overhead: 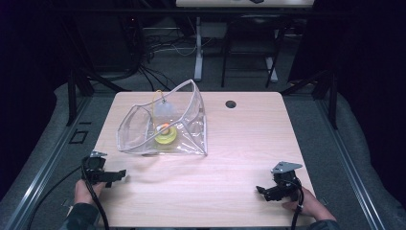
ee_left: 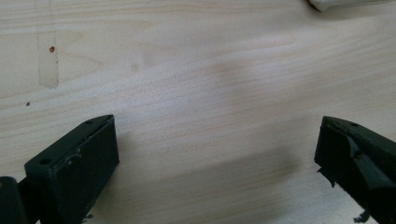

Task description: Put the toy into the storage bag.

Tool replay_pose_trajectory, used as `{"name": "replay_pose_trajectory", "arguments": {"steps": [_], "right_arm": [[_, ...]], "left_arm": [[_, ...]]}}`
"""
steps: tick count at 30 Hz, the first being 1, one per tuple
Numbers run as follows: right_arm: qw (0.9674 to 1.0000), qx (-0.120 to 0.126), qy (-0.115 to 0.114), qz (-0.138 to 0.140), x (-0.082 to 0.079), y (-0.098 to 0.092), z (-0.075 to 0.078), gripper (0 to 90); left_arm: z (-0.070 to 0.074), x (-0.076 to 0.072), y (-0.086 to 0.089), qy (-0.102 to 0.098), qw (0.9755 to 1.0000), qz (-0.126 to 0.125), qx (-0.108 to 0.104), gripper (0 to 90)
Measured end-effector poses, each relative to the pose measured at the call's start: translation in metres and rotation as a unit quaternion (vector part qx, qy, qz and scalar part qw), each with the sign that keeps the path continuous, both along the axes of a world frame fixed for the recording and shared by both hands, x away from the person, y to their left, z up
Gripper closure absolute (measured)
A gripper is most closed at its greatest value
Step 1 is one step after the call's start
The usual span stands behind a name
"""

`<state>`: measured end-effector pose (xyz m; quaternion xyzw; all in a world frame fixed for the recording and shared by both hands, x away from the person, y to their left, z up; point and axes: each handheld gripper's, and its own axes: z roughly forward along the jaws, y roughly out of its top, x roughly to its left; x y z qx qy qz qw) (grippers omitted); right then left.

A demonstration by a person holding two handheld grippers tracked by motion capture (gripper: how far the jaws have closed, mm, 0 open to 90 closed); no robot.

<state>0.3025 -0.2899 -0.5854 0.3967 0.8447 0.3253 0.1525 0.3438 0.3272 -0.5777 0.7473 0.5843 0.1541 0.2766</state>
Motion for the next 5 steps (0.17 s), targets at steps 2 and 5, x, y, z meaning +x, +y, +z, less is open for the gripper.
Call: {"name": "replay_pose_trajectory", "arguments": {"steps": [2, 5], "right_arm": [[1.0, 0.0, 0.0, 0.0, 0.0, 0.0, 0.0, 0.0], [1.0, 0.0, 0.001, -0.001, -0.0001, 0.0, 0.0001, 0.0]], "left_arm": [[-0.0008, -0.0002, -0.0004, -0.004, 1.0, 0.0, 0.004, 0.0], [-0.0016, -0.0007, -0.0024, -0.007, 0.9999, -0.002, 0.013, 0.0]]}}
